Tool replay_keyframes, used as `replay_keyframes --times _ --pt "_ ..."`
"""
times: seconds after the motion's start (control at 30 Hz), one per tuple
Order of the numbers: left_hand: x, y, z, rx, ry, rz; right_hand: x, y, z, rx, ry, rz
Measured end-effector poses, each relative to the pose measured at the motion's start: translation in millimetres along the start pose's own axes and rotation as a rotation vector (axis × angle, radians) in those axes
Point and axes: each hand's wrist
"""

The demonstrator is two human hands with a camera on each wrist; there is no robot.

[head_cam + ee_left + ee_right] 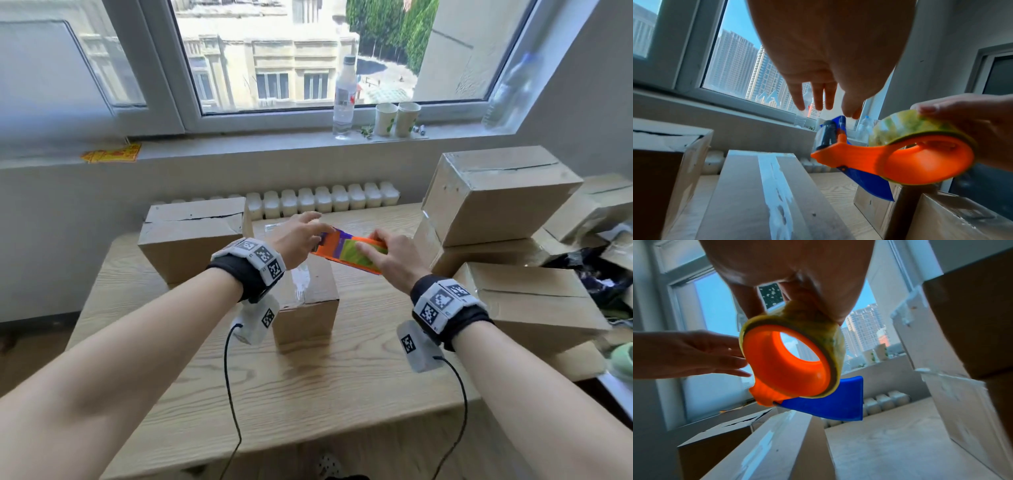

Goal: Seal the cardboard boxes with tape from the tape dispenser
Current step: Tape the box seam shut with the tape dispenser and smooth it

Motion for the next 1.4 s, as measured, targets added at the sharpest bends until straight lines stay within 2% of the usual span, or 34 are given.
replay_keyframes --times 0.3,0.4,0.53,0.67,0.83,0.93,1.07,1.2,1.33,1.4 --pt "-2.8 16.2 12.1 0.025 -0.016 0.002 7.9 17.0 -2.0 -0.088 0.055 0.115" --pt "-6.1 19.2 13.1 0.014 -0.016 -0.013 14.7 14.0 -0.7 -0.148 0.062 0.083" --pt "-7.9 13.4 11.7 0.041 0.066 0.010 22.2 12.3 -2.1 -0.219 0.134 0.015" --pt "-14.4 24.6 9.6 -0.167 0.097 0.080 22.0 12.6 2.3 -0.237 0.151 -0.003" --pt "-25.8 34.9 9.8 -0.588 -0.032 0.147 21.6 12.6 7.3 -0.176 0.181 0.005" --pt "-32.1 38.2 9.4 -0.663 -0.056 0.192 21.1 13.9 7.6 -0.118 0.224 0.007" --pt "-39.7 45.3 7.9 -0.754 -0.124 0.188 19.5 12.0 11.1 0.088 0.286 0.016" --pt "-52.0 56.9 6.9 -0.837 -0.157 0.199 20.8 -14.1 28.9 -0.106 0.282 -0.093" --pt "-58.4 60.7 -4.3 -0.840 -0.142 0.250 20.7 -29.9 39.5 -0.020 0.263 -0.104" --pt "-58.6 58.4 -9.9 -0.860 -0.128 0.254 22.5 -36.2 38.9 -0.081 0.244 -0.129"
Point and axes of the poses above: each hand's wrist, its own x-axis towards the middle knuckle, its own z-axis out of the back of the hand, y = z × x, and after that the axes turned 14 degrees about y, right-handed
